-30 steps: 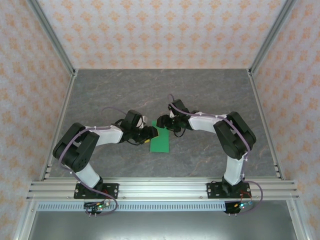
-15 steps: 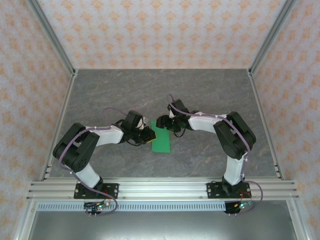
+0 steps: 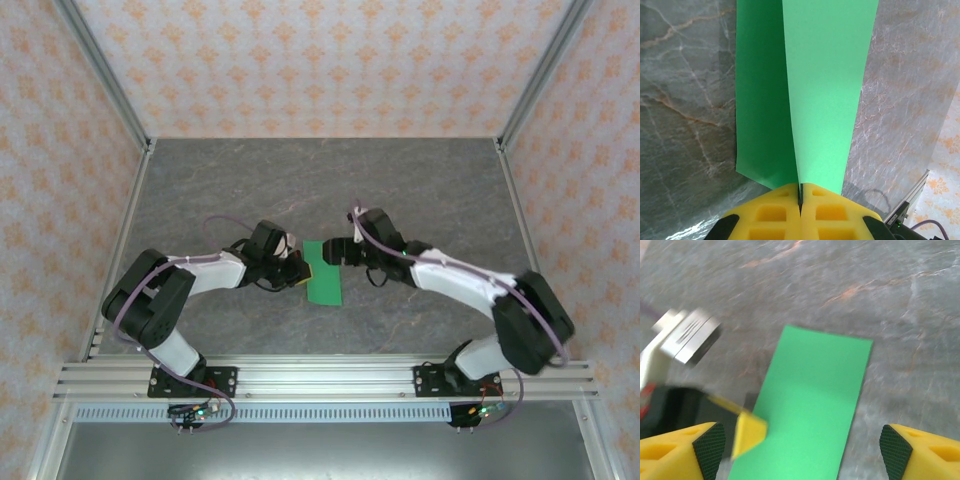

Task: Fold a paper plane with a square sheet of paper (fold left side to right side)
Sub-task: Third fold the triangle at the center of the table.

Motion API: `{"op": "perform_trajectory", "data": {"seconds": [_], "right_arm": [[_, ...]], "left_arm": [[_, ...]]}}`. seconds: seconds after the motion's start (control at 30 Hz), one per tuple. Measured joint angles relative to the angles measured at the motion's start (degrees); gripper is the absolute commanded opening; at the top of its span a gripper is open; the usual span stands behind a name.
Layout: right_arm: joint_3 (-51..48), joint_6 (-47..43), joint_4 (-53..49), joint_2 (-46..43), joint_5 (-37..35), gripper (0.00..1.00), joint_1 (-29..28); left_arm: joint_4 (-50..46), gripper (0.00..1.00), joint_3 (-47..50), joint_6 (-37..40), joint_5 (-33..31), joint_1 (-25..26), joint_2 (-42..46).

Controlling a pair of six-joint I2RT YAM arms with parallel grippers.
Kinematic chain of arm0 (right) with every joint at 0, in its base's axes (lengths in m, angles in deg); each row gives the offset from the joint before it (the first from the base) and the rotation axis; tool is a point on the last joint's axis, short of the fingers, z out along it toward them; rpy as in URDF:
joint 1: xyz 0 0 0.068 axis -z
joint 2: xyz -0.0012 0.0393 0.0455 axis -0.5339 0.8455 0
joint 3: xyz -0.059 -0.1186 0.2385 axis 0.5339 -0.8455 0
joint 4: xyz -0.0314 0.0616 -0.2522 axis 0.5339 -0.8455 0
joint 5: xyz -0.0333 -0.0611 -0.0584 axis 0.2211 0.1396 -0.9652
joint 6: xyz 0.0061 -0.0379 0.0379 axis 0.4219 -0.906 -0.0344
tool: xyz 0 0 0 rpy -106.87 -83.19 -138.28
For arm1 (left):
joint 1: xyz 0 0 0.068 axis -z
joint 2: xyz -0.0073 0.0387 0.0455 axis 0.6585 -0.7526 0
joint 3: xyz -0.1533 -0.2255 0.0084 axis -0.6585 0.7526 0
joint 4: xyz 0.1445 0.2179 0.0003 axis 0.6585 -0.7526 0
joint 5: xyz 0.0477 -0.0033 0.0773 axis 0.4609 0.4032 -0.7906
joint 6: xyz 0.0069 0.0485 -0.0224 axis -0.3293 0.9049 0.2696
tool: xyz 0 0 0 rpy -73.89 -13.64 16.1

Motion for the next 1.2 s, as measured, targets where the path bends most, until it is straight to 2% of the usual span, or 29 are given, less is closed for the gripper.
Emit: {"op": "perform_trajectory", "data": {"seconds": [0.17, 0.23, 0.37, 0.6, 0.73, 0.93, 1.2], "right_arm": [[-8.87, -3.52, -0.61, -8.00, -9.01, 0.84, -13.84], [-10.10, -4.74, -1.68, -7.65, -13.16, 0.84, -19.50], [-8.98, -7.54, -2.43, -3.06, -20.02, 0.84, -27.21], [0.57, -13.77, -3.63, 12.48, -27.65, 0.83, -31.63], [2.95, -16.50, -3.48, 15.67, -30.47, 0.79, -31.67], [4.94, -19.19, -3.43, 18.01, -32.33, 0.56, -31.67], [4.96, -20.87, -3.41, 18.14, -32.37, 0.11, -30.91]], "left_arm": [[0.00, 0.00, 0.00, -0.74, 0.00, 0.00, 0.00], [0.00, 0.00, 0.00, -0.76, 0.00, 0.00, 0.00], [-0.02, 0.00, 0.00, -0.76, 0.00, 0.00, 0.00], [-0.31, 0.00, -0.02, -0.74, 0.00, 0.00, 0.00], [-0.66, 0.00, -0.04, -0.74, 0.00, 0.00, 0.00], [-0.81, 0.00, -0.07, -0.72, 0.00, 0.00, 0.02], [-1.03, 0.00, -0.07, -0.70, 0.00, 0.00, 0.33]]}}
